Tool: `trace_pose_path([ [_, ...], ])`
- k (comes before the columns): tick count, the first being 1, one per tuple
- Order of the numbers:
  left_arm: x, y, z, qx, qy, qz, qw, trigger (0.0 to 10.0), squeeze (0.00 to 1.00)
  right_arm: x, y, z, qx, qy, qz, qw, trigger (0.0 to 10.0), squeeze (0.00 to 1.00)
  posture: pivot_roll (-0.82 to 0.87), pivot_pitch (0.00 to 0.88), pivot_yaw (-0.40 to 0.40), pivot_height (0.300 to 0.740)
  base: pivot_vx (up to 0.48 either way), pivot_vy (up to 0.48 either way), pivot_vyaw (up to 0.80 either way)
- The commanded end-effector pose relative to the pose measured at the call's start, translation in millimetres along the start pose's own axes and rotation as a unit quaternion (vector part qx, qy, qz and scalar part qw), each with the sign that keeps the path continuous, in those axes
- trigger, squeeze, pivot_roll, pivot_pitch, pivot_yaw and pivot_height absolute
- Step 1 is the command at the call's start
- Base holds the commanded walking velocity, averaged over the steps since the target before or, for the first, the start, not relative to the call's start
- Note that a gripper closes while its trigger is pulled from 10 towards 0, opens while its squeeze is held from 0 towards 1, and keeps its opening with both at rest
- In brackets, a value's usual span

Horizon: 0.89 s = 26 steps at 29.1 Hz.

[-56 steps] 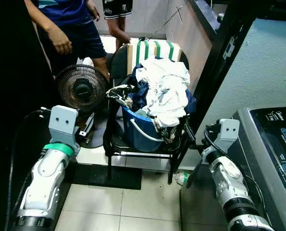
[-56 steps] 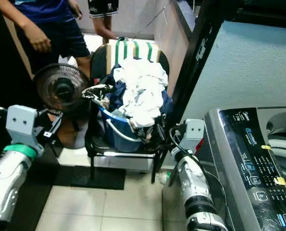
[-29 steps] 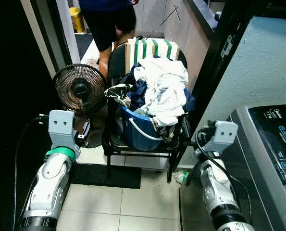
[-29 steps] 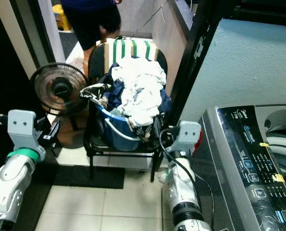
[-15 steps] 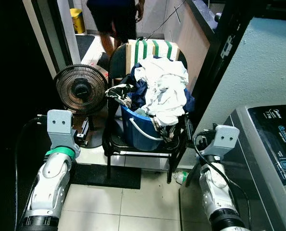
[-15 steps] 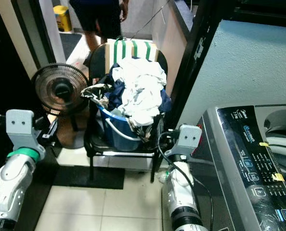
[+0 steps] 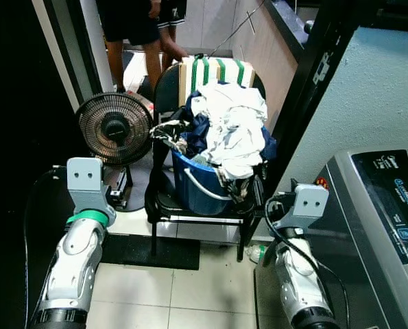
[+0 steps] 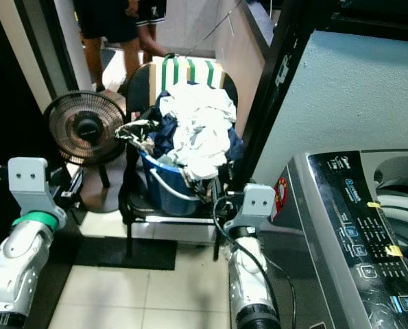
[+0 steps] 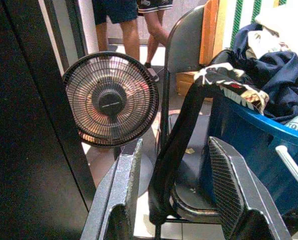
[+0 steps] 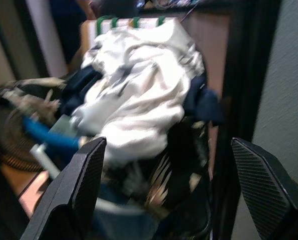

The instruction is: Clothes washing

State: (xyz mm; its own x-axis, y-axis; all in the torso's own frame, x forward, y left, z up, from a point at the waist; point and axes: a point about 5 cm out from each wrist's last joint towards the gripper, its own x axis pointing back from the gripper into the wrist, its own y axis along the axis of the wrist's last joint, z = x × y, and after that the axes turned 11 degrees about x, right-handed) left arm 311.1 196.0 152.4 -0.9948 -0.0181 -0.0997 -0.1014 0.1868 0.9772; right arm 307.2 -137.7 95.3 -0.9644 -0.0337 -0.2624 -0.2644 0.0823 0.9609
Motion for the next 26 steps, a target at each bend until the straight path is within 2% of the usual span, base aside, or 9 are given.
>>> trace_pose_path([
  [1,0.5,-6,0.6,0.011,0.004,0.008,1.000,10.0,0.00,4.4,-3,0.9,0.004,0.008,0.007,1.000,10.0,0.00,0.03,0.026,-0.014,0.740,0.000,0.000,0.00],
  [5,0.2,-6,1.6,0.007,0.005,0.008,1.000,10.0,0.00,4.9,-7,4.4,0.003,0.022,0.020,1.000,10.0,0.00,0.03,0.027,-0.023,0.740,0.000,0.000,0.00],
  [7,3.0,-4,9.3,-0.001,0.015,0.007,1.000,10.0,0.00,-7.7,-6,9.6,0.001,0.043,0.033,0.999,10.0,0.00,0.04,0.032,-0.039,0.740,0.000,0.000,0.00],
  [13,6.1,-4,14.2,-0.002,0.021,0.006,1.000,10.0,0.00,-19.1,-1,5.2,-0.002,0.033,0.032,0.999,10.0,0.00,0.05,0.032,-0.042,0.740,0.000,0.000,0.00],
  [15,4.7,-2,12.9,-0.003,0.019,0.003,1.000,10.0,0.00,-27.4,1,-18.5,-0.010,-0.023,0.036,0.999,10.0,0.00,0.06,0.030,-0.025,0.740,0.000,0.000,0.00],
  [16,4.7,-2,12.9,-0.003,0.019,0.003,1.000,10.0,0.00,-27.4,1,-18.5,-0.010,-0.023,0.036,0.999,10.0,0.00,0.06,0.030,-0.025,0.740,0.000,0.000,0.00],
  [18,1.8,0,8.7,-0.004,0.009,0.002,1.000,10.0,0.00,-28.0,0,-41.2,-0.011,-0.060,0.044,0.997,10.0,0.00,0.05,0.025,-0.002,0.740,0.000,0.000,0.00],
  [23,-4.3,-1,1.7,-0.003,-0.010,0.008,1.000,10.0,0.00,-21.7,-6,-53.0,-0.019,-0.033,0.065,0.997,10.0,0.00,0.04,0.024,0.019,0.740,0.000,0.000,0.00],
  [26,-6.9,-2,-3.2,-0.001,-0.019,0.009,1.000,10.0,0.00,-19.4,-8,-50.3,-0.021,-0.023,0.065,0.997,10.0,0.00,0.04,0.027,0.021,0.740,0.000,0.000,0.00],
])
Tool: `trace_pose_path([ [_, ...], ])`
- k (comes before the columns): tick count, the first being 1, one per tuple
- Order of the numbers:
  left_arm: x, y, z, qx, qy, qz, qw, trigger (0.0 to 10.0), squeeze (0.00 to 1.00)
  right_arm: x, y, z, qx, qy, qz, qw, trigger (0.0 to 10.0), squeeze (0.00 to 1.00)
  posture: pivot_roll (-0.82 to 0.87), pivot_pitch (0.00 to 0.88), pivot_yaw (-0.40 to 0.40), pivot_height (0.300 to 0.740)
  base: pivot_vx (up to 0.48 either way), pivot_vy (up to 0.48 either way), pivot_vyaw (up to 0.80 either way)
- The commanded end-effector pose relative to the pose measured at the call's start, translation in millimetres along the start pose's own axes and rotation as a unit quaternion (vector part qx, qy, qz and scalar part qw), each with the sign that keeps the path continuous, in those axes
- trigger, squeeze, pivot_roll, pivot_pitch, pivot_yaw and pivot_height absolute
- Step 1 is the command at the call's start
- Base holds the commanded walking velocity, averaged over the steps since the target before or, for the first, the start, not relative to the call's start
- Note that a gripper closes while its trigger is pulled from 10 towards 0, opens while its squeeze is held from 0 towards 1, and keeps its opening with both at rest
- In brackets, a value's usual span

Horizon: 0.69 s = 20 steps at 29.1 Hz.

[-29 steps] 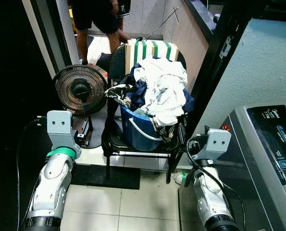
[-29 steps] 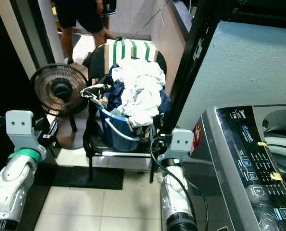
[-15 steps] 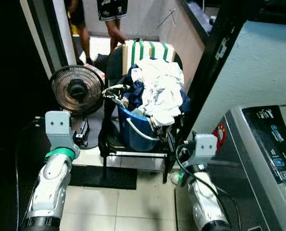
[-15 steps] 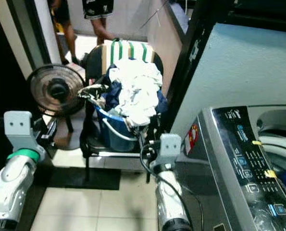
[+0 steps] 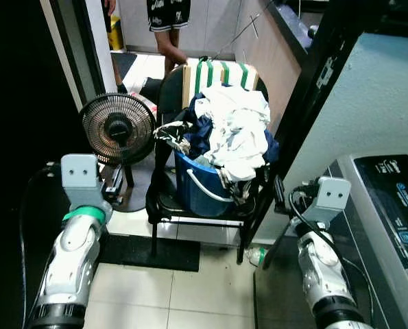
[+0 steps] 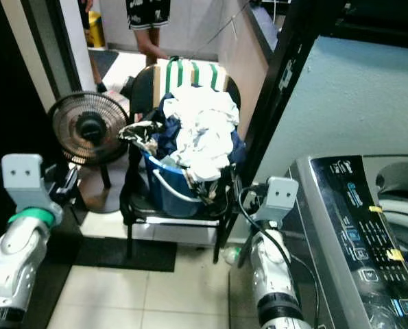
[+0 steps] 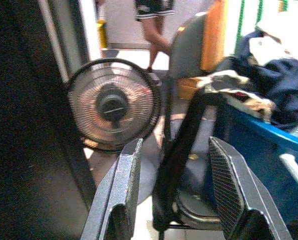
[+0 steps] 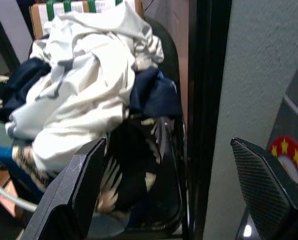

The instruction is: Clothes washing

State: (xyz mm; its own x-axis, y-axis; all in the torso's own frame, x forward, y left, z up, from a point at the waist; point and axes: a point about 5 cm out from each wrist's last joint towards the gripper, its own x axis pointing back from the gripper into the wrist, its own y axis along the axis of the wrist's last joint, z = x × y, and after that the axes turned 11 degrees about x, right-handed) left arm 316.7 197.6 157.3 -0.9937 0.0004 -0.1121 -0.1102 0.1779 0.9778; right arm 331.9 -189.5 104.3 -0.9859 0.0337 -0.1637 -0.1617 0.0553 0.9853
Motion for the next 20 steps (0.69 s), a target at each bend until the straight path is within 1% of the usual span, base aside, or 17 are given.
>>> trace_pose_path([
  [1,-1.4,-7,-6.1,0.004,-0.011,0.013,1.000,10.0,0.00,5.2,-7,3.5,-0.008,0.011,0.013,1.000,10.0,0.00,0.04,0.027,0.021,0.740,0.000,0.000,0.00],
  [6,-1.2,-7,-7.9,0.005,-0.012,0.013,1.000,10.0,0.00,5.5,-7,5.9,-0.009,0.016,0.014,1.000,10.0,0.00,0.04,0.029,0.018,0.740,0.000,0.000,0.00],
  [7,-0.5,-7,-9.9,0.005,-0.014,0.012,1.000,10.0,0.00,4.5,-7,12.8,-0.015,0.036,0.014,0.999,10.0,0.00,0.05,0.032,0.014,0.740,0.000,0.000,0.00],
  [9,0.7,-7,-10.7,0.005,-0.015,0.010,1.000,10.0,0.00,1.5,-3,34.4,-0.044,0.102,0.008,0.994,10.0,0.00,0.05,0.035,0.011,0.740,0.000,0.000,0.00],
  [11,0.7,-7,-10.7,0.005,-0.015,0.010,1.000,10.0,0.00,1.5,-3,34.4,-0.044,0.102,0.008,0.994,10.0,0.00,0.05,0.035,0.011,0.740,0.000,0.000,0.00],
  [12,1.1,-6,-9.8,0.004,-0.014,0.008,1.000,10.0,0.00,0.1,0,42.2,-0.057,0.124,0.002,0.991,10.0,0.00,0.05,0.036,0.005,0.740,0.000,0.000,0.00],
  [15,1.3,-5,-8.6,0.004,-0.015,0.006,1.000,10.0,0.00,-1.0,3,46.0,-0.064,0.135,-0.003,0.989,10.0,0.00,0.05,0.039,0.002,0.740,0.000,0.000,0.00],
  [20,0.8,-2,-7.0,0.004,-0.017,0.000,1.000,10.0,0.00,-2.3,6,47.2,-0.070,0.141,-0.007,0.988,10.0,0.00,0.05,0.038,0.002,0.740,0.270,0.000,0.00],
])
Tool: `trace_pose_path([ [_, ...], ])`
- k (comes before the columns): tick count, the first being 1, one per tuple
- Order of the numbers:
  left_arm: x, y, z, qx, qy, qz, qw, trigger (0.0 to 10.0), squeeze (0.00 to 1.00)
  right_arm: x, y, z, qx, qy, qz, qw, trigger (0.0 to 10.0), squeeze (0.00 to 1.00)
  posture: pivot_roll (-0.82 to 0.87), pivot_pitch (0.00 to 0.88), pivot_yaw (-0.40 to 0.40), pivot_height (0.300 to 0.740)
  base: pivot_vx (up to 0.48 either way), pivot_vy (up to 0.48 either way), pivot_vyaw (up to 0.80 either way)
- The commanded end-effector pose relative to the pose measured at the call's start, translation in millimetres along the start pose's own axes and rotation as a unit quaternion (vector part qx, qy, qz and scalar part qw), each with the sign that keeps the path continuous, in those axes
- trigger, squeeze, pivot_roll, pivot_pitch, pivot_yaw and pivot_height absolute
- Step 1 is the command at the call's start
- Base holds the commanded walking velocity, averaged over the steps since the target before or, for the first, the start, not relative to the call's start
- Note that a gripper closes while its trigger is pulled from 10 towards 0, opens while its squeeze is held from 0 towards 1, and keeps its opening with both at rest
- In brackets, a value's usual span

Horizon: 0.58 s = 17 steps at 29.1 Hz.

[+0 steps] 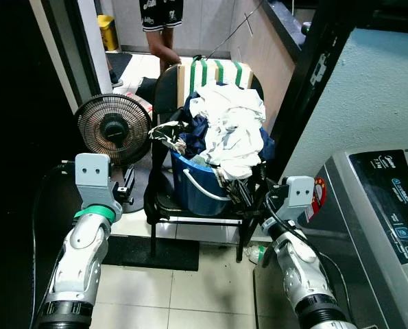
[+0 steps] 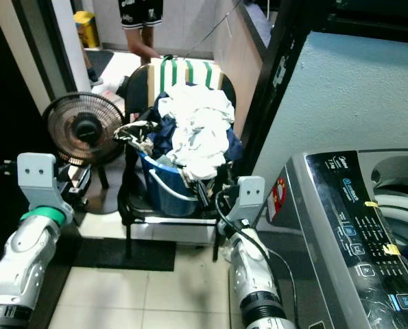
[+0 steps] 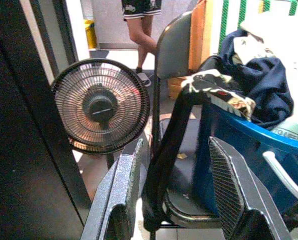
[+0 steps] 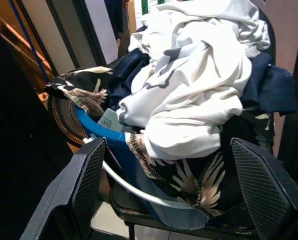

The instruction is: Clothes washing

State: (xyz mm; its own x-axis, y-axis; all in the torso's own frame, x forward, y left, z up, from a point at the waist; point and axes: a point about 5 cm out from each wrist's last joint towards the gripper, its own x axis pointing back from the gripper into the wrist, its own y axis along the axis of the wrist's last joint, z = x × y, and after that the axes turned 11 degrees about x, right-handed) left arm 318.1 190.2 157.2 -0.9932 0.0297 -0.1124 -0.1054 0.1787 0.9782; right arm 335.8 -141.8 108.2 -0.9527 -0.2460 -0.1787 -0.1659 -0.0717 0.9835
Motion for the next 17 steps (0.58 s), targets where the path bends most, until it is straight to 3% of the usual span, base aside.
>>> trace_pose_path([
  [1,0.9,0.9,-0.3,0.003,-0.004,-0.005,1.000,10.0,0.00,1.4,0.7,-1.4,0.002,0.004,-0.002,1.000,10.0,0.00,0.05,0.035,0.001,0.740,0.398,0.000,0.00],
  [7,-1.1,3.0,-1.0,0.007,-0.006,-0.010,1.000,10.0,0.00,4.4,0.8,-0.9,0.012,0.016,-0.007,1.000,10.0,0.00,0.05,0.036,0.000,0.740,0.403,0.000,0.62],
  [17,2.1,3.5,5.9,0.011,-0.001,-0.010,1.000,10.0,0.00,5.4,1.6,-4.8,0.003,0.008,-0.003,1.000,10.0,0.00,0.05,0.046,-0.005,0.740,0.396,0.000,0.00],
])
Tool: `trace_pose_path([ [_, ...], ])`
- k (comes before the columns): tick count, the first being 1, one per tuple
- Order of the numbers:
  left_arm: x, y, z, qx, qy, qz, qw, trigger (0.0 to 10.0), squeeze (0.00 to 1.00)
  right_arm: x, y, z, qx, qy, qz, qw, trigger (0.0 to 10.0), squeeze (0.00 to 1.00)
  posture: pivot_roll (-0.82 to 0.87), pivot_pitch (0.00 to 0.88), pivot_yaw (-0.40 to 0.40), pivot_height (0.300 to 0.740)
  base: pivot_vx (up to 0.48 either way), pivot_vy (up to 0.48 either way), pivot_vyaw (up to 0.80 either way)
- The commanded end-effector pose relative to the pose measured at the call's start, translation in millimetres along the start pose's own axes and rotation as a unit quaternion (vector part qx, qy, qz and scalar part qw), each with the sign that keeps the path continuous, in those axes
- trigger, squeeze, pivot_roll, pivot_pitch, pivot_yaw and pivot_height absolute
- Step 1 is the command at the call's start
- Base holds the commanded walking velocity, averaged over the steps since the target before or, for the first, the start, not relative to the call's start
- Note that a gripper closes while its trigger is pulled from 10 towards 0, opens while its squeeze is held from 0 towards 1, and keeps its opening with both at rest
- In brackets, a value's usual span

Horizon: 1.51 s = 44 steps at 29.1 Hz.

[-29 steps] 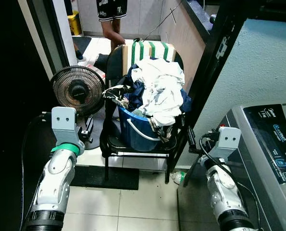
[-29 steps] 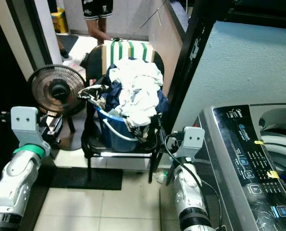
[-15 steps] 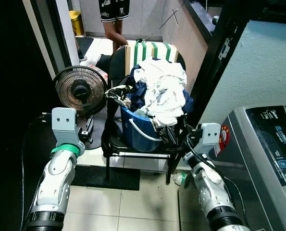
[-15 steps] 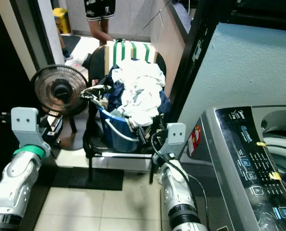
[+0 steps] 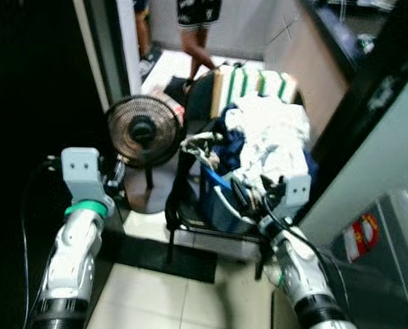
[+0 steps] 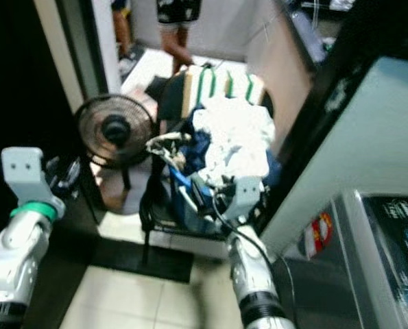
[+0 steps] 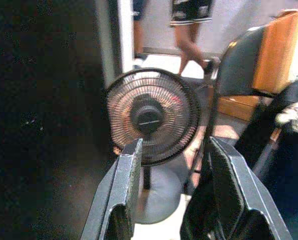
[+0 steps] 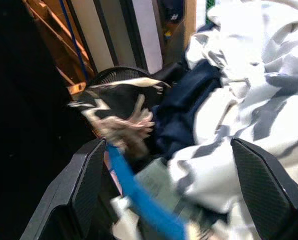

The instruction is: Clothes washing

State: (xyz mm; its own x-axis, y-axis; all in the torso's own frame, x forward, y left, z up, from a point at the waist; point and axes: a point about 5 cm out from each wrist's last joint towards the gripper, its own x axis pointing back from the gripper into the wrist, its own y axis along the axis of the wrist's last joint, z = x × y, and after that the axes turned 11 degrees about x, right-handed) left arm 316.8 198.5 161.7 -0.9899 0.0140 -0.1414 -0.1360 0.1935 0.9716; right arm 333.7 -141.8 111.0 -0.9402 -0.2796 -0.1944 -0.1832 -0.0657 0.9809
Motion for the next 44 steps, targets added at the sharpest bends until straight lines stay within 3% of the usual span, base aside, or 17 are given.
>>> trace_pose_path([
  [1,1.7,-2,-0.9,0.012,-0.005,0.001,1.000,10.0,0.00,4.2,-2,-5.4,-0.003,-0.010,0.005,1.000,10.0,0.00,0.05,0.047,-0.005,0.740,0.000,0.000,0.00],
  [10,1.4,0,-1.0,0.019,-0.006,0.003,1.000,10.0,0.00,5.9,0,-8.0,-0.010,-0.034,-0.005,0.999,10.0,0.00,0.05,0.049,-0.005,0.740,0.000,0.000,0.00],
  [13,0.9,1,-1.1,0.022,-0.005,0.000,1.000,10.0,0.00,5.4,4,-27.2,-0.009,-0.098,-0.009,0.995,10.0,0.00,0.06,0.055,-0.005,0.740,0.000,0.000,0.00],
  [16,1.0,1,-1.2,0.023,-0.006,0.000,1.000,10.0,0.00,5.2,5,-32.0,-0.007,-0.111,-0.008,0.994,10.0,0.00,0.06,0.055,-0.005,0.740,0.000,0.000,0.00],
  [17,1.1,1,-1.9,0.022,-0.010,0.002,1.000,10.0,0.00,4.8,6,-43.6,0.001,-0.136,-0.001,0.991,10.0,0.00,0.06,0.057,-0.004,0.740,0.000,0.000,0.00],
  [18,1.1,1,-1.9,0.022,-0.010,0.002,1.000,10.0,0.00,4.8,6,-43.6,0.001,-0.136,-0.001,0.991,10.0,0.00,0.06,0.057,-0.004,0.740,0.000,0.000,0.00],
  [19,1.0,1,-2.3,0.021,-0.013,0.003,1.000,10.0,0.00,6.1,7,-52.2,0.007,-0.157,0.005,0.988,10.0,1.00,0.06,0.057,-0.004,0.740,0.000,0.000,0.00],
  [23,0.4,0,-5.2,0.023,-0.021,0.005,1.000,10.0,0.00,12.5,5,-72.2,0.002,-0.199,0.019,0.980,10.0,1.00,0.05,0.058,-0.002,0.740,0.000,0.000,0.00],
  [28,0.5,0,-7.6,0.025,-0.026,0.006,0.999,10.0,0.00,15.3,2,-73.7,-0.005,-0.186,0.027,0.982,10.0,1.00,0.05,0.058,-0.003,0.740,0.000,0.000,0.00],
  [31,1.0,-2,-9.1,0.026,-0.031,0.010,0.999,10.0,0.00,17.5,-11,-60.8,-0.016,-0.119,0.060,0.991,10.0,1.00,0.04,0.056,0.003,0.740,0.000,0.000,0.00],
  [33,1.0,-2,-9.1,0.026,-0.031,0.010,0.999,10.0,0.00,17.5,-11,-60.8,-0.016,-0.119,0.060,0.991,10.0,1.00,0.04,0.056,0.003,0.740,0.000,0.000,0.00],
  [35,1.0,-2,-9.6,0.028,-0.039,0.012,0.999,10.0,0.00,14.9,-15,-44.5,-0.049,-0.064,0.061,0.995,10.0,1.00,0.05,0.055,0.011,0.740,0.000,0.000,0.00],
  [42,0.6,-2,-8.9,0.028,-0.042,0.013,0.999,10.0,0.00,8.6,-12,-32.1,-0.072,-0.027,0.044,0.996,10.0,1.00,0.05,0.057,0.013,0.740,0.000,0.000,0.00],
  [43,0.6,-2,-8.3,0.028,-0.043,0.014,0.999,10.0,0.00,6.5,-11,-26.4,-0.073,-0.016,0.041,0.996,10.0,0.64,0.05,0.060,0.012,0.740,0.000,0.000,0.00],
  [44,0.6,-2,-8.3,0.028,-0.043,0.014,0.999,10.0,0.00,6.5,-11,-26.4,-0.073,-0.016,0.041,0.996,10.0,0.64,0.05,0.060,0.012,0.740,0.000,0.000,0.00],
])
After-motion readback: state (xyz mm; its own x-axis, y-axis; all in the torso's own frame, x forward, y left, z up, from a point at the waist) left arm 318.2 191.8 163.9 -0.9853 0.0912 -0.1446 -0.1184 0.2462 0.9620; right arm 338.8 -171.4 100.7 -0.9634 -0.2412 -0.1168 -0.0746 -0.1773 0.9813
